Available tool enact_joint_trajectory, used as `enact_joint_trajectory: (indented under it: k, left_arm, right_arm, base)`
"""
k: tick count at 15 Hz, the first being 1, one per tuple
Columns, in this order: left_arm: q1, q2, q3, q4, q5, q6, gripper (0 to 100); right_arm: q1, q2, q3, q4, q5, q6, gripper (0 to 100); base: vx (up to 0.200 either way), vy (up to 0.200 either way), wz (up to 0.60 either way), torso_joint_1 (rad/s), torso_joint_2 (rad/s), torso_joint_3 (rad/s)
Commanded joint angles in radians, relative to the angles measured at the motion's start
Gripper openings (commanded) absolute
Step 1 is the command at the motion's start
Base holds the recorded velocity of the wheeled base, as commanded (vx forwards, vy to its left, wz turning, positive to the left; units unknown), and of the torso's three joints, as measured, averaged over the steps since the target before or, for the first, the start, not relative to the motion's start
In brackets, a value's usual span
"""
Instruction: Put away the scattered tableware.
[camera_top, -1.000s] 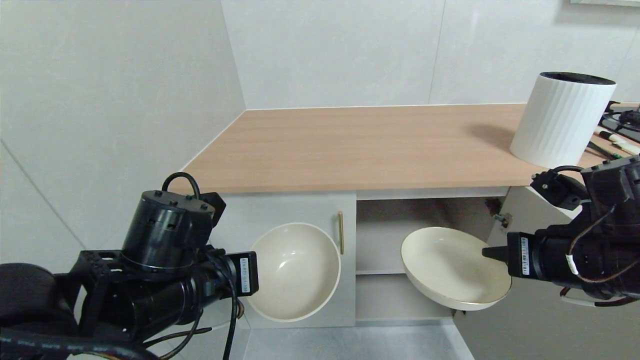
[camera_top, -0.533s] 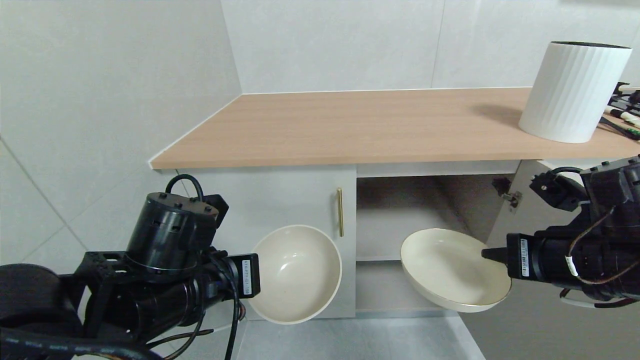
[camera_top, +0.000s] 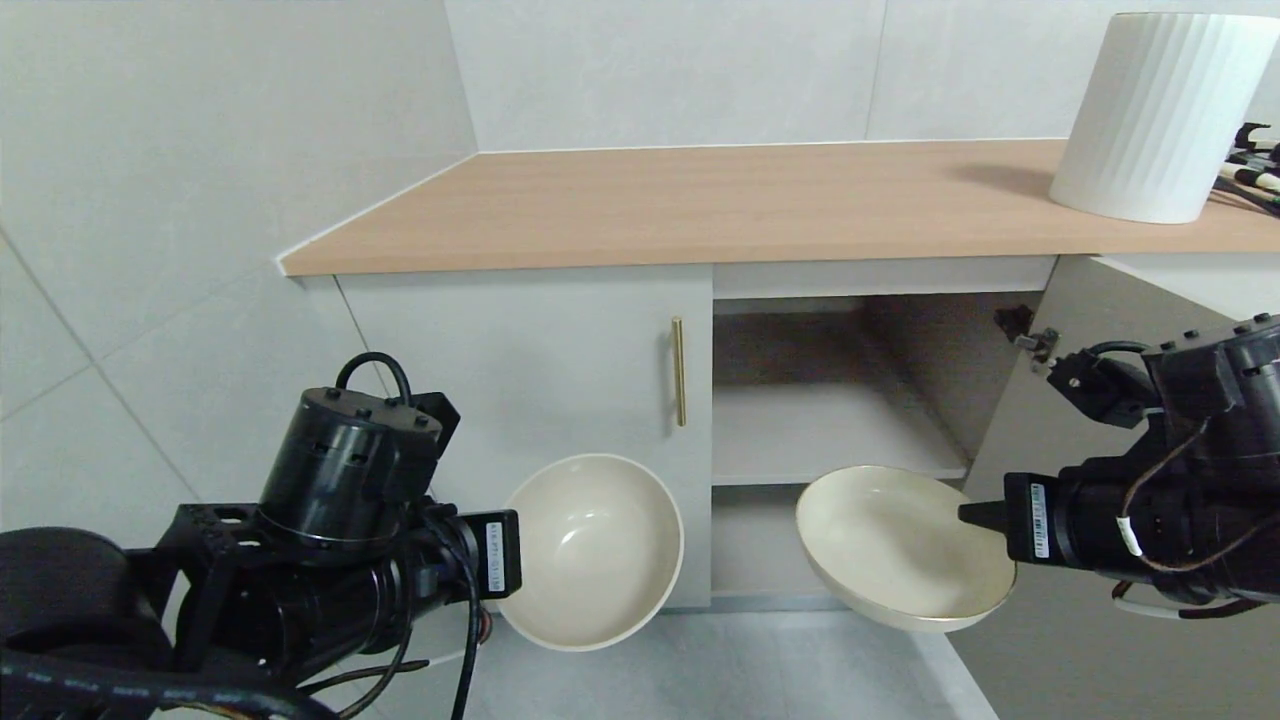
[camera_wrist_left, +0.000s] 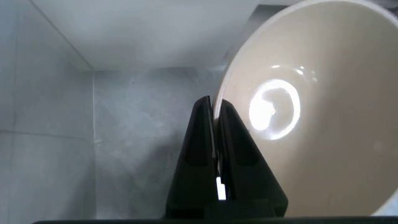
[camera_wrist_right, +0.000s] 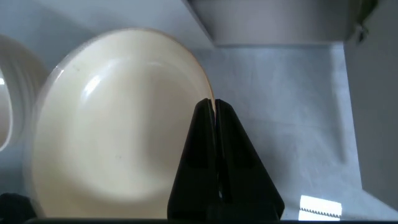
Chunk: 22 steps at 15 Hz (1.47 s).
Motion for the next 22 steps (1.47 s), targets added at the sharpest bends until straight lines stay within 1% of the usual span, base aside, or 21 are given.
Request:
enact_joint_trajectory:
  k: [1, 5, 6, 8, 10, 12, 14, 16, 17, 18, 19, 20, 22]
  left_arm:
    - [-0.001, 0.002, -0.001, -0.001, 0.000, 0.000, 0]
    - [-0.001, 0.002, -0.001, -0.001, 0.000, 0.000, 0]
    - [-0.001, 0.002, -0.001, -0.001, 0.000, 0.000, 0]
    - [-0.001, 0.002, -0.001, -0.001, 0.000, 0.000, 0]
    - [-0.001, 0.002, -0.001, -0.001, 0.000, 0.000, 0]
    - [-0.001, -0.003, -0.004, -0.001, 0.000, 0.000, 0]
    - [0.000, -0.012, -0.007, -0.002, -0.001, 0.000, 0]
    - [0.005, -0.020, -0.015, -0.006, -0.001, 0.003, 0]
    - [0.011, -0.021, -0.021, -0.006, -0.001, 0.010, 0]
    - [0.028, -0.020, -0.046, -0.006, -0.001, 0.039, 0]
    - [0.042, -0.012, -0.070, -0.006, -0.003, 0.067, 0]
    - [0.051, -0.003, -0.087, -0.006, -0.003, 0.082, 0]
    - [0.054, 0.014, -0.103, -0.006, -0.003, 0.096, 0]
  right_arm:
    - [0.001, 0.008, 0.000, -0.001, 0.000, 0.000, 0]
    - [0.001, 0.022, -0.001, -0.001, 0.000, -0.001, 0]
    - [0.001, 0.031, -0.001, -0.001, 0.000, -0.004, 0]
    - [-0.007, 0.063, -0.003, -0.004, 0.000, -0.027, 0]
    - [-0.034, 0.158, -0.015, -0.073, 0.000, -0.038, 0]
    - [-0.080, 0.296, -0.035, -0.226, -0.001, -0.044, 0]
    - [-0.102, 0.382, -0.066, -0.288, -0.001, -0.057, 0]
    - [-0.120, 0.440, -0.130, -0.289, -0.001, -0.061, 0]
    - [-0.126, 0.457, -0.150, -0.289, 0.000, -0.061, 0]
    - [-0.139, 0.506, -0.199, -0.289, -0.001, -0.061, 0]
    - [-0.151, 0.557, -0.242, -0.289, -0.001, -0.061, 0]
    - [-0.162, 0.594, -0.282, -0.291, -0.001, -0.061, 0]
    - [-0.186, 0.654, -0.370, -0.291, -0.012, -0.061, 0]
  base:
    - [0.000, 0.000, 0.00, -0.022, 0.09, 0.036]
    - [0.000, 0.000, 0.00, -0.004, 0.01, 0.008]
    - [-0.200, 0.000, 0.00, 0.002, 0.01, 0.007]
    - [0.000, 0.000, 0.00, 0.000, 0.00, 0.000]
    - [0.000, 0.000, 0.00, 0.000, 0.00, 0.000]
    - [0.000, 0.000, 0.00, 0.000, 0.00, 0.000]
    - [-0.200, 0.000, 0.00, -0.002, 0.00, 0.007]
    - [0.000, 0.000, 0.00, 0.000, 0.00, 0.000]
    - [0.000, 0.000, 0.00, 0.000, 0.00, 0.000]
    - [-0.200, 0.000, 0.00, 0.007, 0.00, 0.002]
    - [0.000, 0.000, 0.00, 0.000, 0.00, 0.000]
    - [0.000, 0.000, 0.00, 0.000, 0.00, 0.000]
    - [0.000, 0.000, 0.00, 0.000, 0.00, 0.000]
